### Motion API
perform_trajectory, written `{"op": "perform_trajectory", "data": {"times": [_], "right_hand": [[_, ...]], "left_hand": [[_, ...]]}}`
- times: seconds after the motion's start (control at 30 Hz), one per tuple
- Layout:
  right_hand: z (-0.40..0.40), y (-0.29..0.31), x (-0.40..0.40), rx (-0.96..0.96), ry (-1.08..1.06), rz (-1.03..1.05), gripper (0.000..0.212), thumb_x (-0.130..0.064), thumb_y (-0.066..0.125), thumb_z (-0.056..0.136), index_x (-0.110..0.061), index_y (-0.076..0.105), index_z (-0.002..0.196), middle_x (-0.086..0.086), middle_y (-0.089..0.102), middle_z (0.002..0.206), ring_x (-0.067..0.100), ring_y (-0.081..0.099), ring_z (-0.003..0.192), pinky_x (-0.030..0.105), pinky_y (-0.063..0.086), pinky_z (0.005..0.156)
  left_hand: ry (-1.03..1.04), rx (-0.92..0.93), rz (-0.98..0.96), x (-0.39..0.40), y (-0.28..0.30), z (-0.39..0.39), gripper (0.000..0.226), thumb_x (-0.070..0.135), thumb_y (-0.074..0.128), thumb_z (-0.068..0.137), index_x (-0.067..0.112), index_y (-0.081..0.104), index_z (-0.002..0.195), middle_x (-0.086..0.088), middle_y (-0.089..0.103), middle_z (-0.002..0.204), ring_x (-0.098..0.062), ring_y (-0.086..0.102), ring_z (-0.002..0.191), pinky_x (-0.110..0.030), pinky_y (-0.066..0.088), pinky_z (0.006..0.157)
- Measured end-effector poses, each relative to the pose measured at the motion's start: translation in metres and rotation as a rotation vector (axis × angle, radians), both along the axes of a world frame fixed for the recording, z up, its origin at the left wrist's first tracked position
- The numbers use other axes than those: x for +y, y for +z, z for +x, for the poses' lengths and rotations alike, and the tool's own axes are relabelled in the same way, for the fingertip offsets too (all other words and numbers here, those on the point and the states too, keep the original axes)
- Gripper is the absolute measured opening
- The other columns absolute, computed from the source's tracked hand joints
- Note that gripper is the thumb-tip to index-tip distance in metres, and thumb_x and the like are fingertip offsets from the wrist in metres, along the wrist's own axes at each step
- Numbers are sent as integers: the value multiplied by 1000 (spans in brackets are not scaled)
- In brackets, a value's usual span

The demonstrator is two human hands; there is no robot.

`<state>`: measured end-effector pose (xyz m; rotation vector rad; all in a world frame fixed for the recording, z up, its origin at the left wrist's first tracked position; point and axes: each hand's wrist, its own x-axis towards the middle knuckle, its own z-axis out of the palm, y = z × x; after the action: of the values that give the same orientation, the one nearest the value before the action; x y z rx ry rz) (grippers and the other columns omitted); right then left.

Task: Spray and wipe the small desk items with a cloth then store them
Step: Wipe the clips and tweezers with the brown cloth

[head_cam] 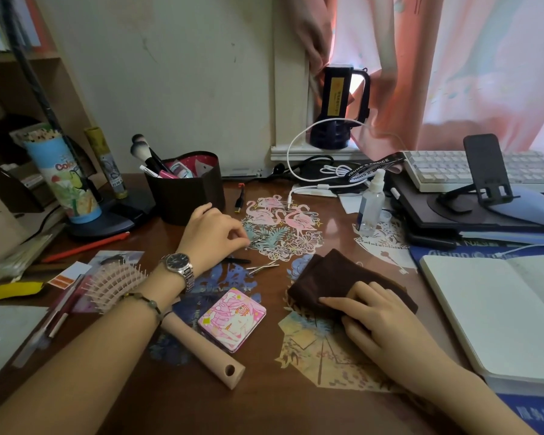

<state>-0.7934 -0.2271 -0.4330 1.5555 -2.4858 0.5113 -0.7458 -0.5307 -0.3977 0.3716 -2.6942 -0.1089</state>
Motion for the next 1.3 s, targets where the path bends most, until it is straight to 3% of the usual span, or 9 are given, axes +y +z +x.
{"op": "perform_trajectory", "data": {"times": [0.3, 0.57, 1.03, 1.17, 1.3], "right_hand": [[0, 1, 0, -10, -1, 6, 42, -33, 34, 91, -33, 58, 125, -13, 47, 88, 10, 46, 78, 32, 48, 65], [0, 2, -1, -39, -10, 29, 43, -35, 32, 90, -35, 56, 126, -11, 49, 91, 12, 46, 80, 34, 47, 69], [-1, 1, -3, -128, -50, -14, 43, -34, 33, 90, -33, 58, 126, -8, 53, 93, 13, 48, 86, 37, 46, 75], [-1, 1, -2, -139, -54, -14, 44, -35, 33, 90, -34, 57, 126, -7, 52, 91, 13, 48, 86, 38, 46, 75], [-3, 2, -1, -161, -28, -19, 37, -26, 44, 94, -34, 55, 128, -8, 51, 94, 12, 47, 88, 38, 45, 79]], "left_hand": [[-72, -127, 18, 20, -5, 26, 31, 62, 66, 72, 34, 72, 83, 21, 66, 76, 0, 49, 89, -29, 12, 110], [-38, -114, 50, 24, -12, 25, 33, 60, 66, 74, 33, 69, 94, 18, 67, 83, -5, 55, 93, -32, 19, 110], [-77, -43, 86, 33, 1, 41, 16, 51, 69, 74, 35, 71, 73, 22, 64, 64, 5, 55, 75, -35, 24, 111], [-108, -32, 135, 45, 11, 65, 15, 52, 72, 70, 38, 70, 70, 20, 63, 63, 3, 52, 75, -29, 28, 102], [-163, -94, 184, 63, 16, 83, 24, 60, 71, 66, 37, 72, 73, 22, 64, 66, 4, 53, 82, -22, 20, 103]]}}
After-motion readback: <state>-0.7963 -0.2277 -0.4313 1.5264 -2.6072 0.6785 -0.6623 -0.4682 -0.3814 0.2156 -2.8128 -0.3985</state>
